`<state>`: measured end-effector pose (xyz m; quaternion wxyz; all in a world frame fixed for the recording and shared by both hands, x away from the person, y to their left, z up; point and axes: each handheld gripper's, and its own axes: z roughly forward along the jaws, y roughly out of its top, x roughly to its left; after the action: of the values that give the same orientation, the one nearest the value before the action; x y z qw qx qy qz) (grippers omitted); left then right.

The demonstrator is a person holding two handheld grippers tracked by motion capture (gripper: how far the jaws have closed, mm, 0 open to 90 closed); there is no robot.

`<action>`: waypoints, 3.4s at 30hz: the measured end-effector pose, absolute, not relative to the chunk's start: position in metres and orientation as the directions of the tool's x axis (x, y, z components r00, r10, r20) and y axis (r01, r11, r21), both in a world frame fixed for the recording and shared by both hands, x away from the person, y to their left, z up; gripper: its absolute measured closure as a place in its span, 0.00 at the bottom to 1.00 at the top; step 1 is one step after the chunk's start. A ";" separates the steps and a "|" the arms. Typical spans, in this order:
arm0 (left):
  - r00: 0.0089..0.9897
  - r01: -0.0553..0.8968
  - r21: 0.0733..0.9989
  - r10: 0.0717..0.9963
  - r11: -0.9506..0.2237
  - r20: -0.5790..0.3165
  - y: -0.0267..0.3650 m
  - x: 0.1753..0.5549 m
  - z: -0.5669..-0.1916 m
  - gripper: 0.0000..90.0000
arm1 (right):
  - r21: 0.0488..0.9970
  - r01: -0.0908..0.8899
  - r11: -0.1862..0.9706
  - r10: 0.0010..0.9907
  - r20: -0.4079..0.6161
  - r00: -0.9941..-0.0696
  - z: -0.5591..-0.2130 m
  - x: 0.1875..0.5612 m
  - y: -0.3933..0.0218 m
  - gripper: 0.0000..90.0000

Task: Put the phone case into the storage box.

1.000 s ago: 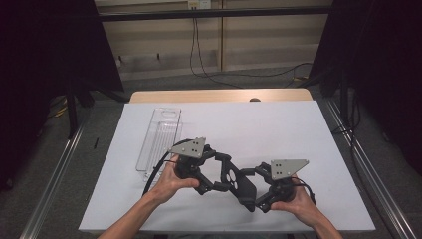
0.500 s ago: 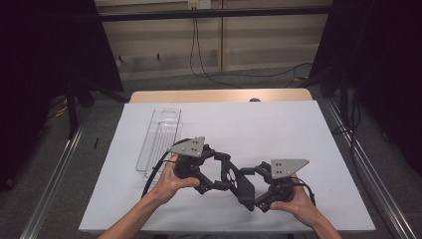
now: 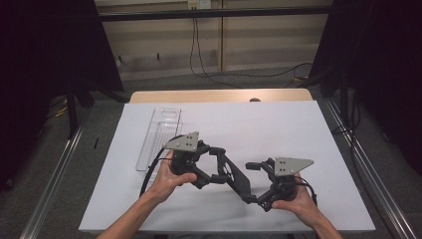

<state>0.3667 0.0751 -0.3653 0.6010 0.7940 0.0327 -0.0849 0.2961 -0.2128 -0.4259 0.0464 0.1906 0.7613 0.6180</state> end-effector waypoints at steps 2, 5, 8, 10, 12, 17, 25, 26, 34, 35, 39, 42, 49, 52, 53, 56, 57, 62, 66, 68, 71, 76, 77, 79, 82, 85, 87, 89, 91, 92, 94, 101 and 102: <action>0.984 0.160 0.948 -0.037 -0.274 -0.177 0.077 0.368 -0.365 0.16 | 0.960 0.236 0.152 0.364 0.168 -0.916 -0.426 0.297 -0.215 0.01; 0.983 0.171 0.947 -0.020 -0.271 -0.183 0.079 0.369 -0.365 0.16 | 0.961 0.238 0.142 0.388 0.167 -0.906 -0.426 0.296 -0.218 0.01; 0.983 0.177 0.946 -0.003 -0.272 -0.184 0.081 0.369 -0.364 0.16 | 0.961 0.239 0.137 0.411 0.165 -0.897 -0.426 0.296 -0.220 0.01; 0.983 0.179 0.946 0.009 -0.270 -0.184 0.082 0.370 -0.364 0.16 | 0.962 0.239 0.134 0.426 0.161 -0.890 -0.426 0.295 -0.221 0.01; 0.982 0.184 0.946 0.018 -0.268 -0.186 0.084 0.370 -0.362 0.16 | 0.960 0.249 0.129 0.436 0.170 -0.884 -0.427 0.295 -0.223 0.01; 0.982 0.191 0.946 0.046 -0.261 -0.185 0.091 0.372 -0.358 0.16 | 0.962 0.245 0.119 0.472 0.162 -0.867 -0.426 0.295 -0.227 0.01; 0.978 0.202 0.945 0.095 -0.259 -0.183 0.097 0.374 -0.355 0.16 | 0.961 0.251 0.117 0.534 0.153 -0.832 -0.428 0.295 -0.230 0.01; 0.978 0.204 0.944 0.103 -0.260 -0.182 0.098 0.374 -0.355 0.16 | 0.960 0.251 0.122 0.542 0.148 -0.828 -0.428 0.295 -0.230 0.01; 0.973 0.214 0.939 0.141 -0.267 -0.182 0.102 0.376 -0.355 0.16 | 0.964 0.239 0.119 0.629 0.113 -0.769 -0.427 0.292 -0.232 0.00; 0.972 0.216 0.939 0.145 -0.267 -0.183 0.102 0.376 -0.355 0.16 | 0.964 0.238 0.122 0.632 0.109 -0.767 -0.427 0.292 -0.232 0.00; 0.970 0.222 0.939 0.160 -0.262 -0.185 0.103 0.376 -0.353 0.16 | 0.967 0.234 0.106 0.641 0.113 -0.759 -0.426 0.291 -0.234 0.00; 0.969 0.217 0.941 0.174 -0.260 -0.176 0.106 0.377 -0.352 0.16 | 0.968 0.232 0.100 0.646 0.114 -0.754 -0.424 0.290 -0.236 0.00; 0.965 0.221 0.940 0.197 -0.260 -0.172 0.110 0.378 -0.350 0.16 | 0.966 0.237 0.106 0.682 0.103 -0.724 -0.423 0.288 -0.245 0.00; 0.963 0.225 0.939 0.207 -0.259 -0.174 0.111 0.378 -0.350 0.16 | 0.970 0.218 0.111 0.703 0.079 -0.707 -0.423 0.284 -0.249 0.01; 0.962 0.226 0.939 0.209 -0.259 -0.174 0.111 0.378 -0.350 0.16 | 0.972 0.206 0.117 0.708 0.064 -0.703 -0.423 0.282 -0.251 0.01; 0.959 0.230 0.940 0.224 -0.253 -0.174 0.112 0.379 -0.349 0.16 | 0.975 0.190 0.113 0.737 0.046 -0.674 -0.424 0.278 -0.254 0.01; 0.956 0.233 0.940 0.233 -0.249 -0.175 0.113 0.379 -0.349 0.16 | 0.976 0.184 0.114 0.749 0.037 -0.662 -0.424 0.276 -0.255 0.01; 0.952 0.234 0.940 0.253 -0.248 -0.170 0.117 0.380 -0.347 0.16 | 0.979 0.181 0.093 0.791 0.038 -0.610 -0.424 0.269 -0.261 0.00; 0.950 0.230 0.941 0.267 -0.249 -0.162 0.119 0.380 -0.346 0.16 | 0.975 0.206 0.084 0.814 0.052 -0.579 -0.425 0.263 -0.266 0.00; 0.948 0.232 0.941 0.273 -0.247 -0.162 0.120 0.380 -0.346 0.16 | 0.972 0.221 0.077 0.827 0.062 -0.559 -0.426 0.260 -0.268 0.00; 0.944 0.237 0.940 0.285 -0.245 -0.164 0.121 0.381 -0.345 0.16 | 0.970 0.232 0.067 0.838 0.071 -0.541 -0.427 0.256 -0.272 0.00; 0.937 0.240 0.941 0.310 -0.238 -0.161 0.126 0.382 -0.342 0.16 | 0.972 0.221 0.076 0.869 0.044 -0.493 -0.431 0.249 -0.279 0.00; 0.935 0.244 0.940 0.315 -0.237 -0.163 0.127 0.383 -0.342 0.16 | 0.972 0.223 0.075 0.876 0.042 -0.480 -0.431 0.248 -0.280 0.00; 0.930 0.246 0.940 0.329 -0.235 -0.162 0.130 0.384 -0.341 0.16 | 0.974 0.215 0.069 0.891 0.037 -0.452 -0.432 0.247 -0.283 0.00; 0.923 0.250 0.941 0.350 -0.229 -0.160 0.136 0.385 -0.338 0.16 | 0.975 0.214 0.060 0.897 0.042 -0.440 -0.432 0.246 -0.287 0.00; 0.916 0.248 0.942 0.371 -0.225 -0.153 0.140 0.386 -0.336 0.16 | 0.975 0.216 0.043 0.904 0.055 -0.425 -0.431 0.245 -0.289 0.00; 0.910 0.251 0.944 0.385 -0.215 -0.155 0.144 0.387 -0.334 0.16 | 0.975 0.217 0.054 0.907 0.043 -0.419 -0.431 0.244 -0.290 0.00; 0.906 0.253 0.945 0.394 -0.209 -0.155 0.147 0.388 -0.332 0.16 | 0.977 0.205 0.067 0.913 0.023 -0.407 -0.431 0.242 -0.291 0.00; 0.900 0.255 0.947 0.406 -0.197 -0.159 0.149 0.389 -0.330 0.16 | 0.977 0.200 0.074 0.918 0.012 -0.397 -0.430 0.241 -0.291 0.00; 0.898 0.255 0.947 0.411 -0.197 -0.156 0.150 0.389 -0.328 0.16 | 0.978 0.197 0.073 0.919 0.011 -0.393 -0.431 0.241 -0.292 0.00; 0.893 0.248 0.947 0.427 -0.206 -0.141 0.152 0.390 -0.324 0.16 | 0.977 0.201 0.068 0.921 0.016 -0.388 -0.431 0.241 -0.292 0.00; 0.874 0.251 0.947 0.468 -0.202 -0.132 0.161 0.395 -0.313 0.16 | 0.975 0.214 0.053 0.928 0.032 -0.372 -0.434 0.242 -0.295 0.00; 0.870 0.256 0.946 0.473 -0.198 -0.137 0.162 0.396 -0.312 0.16 | 0.975 0.214 0.056 0.927 0.029 -0.374 -0.434 0.242 -0.295 0.00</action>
<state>0.3963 0.1624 -0.3118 0.5872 0.7683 0.2374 0.0926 0.2417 -0.2951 -0.4340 0.3399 0.4442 0.6422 0.5241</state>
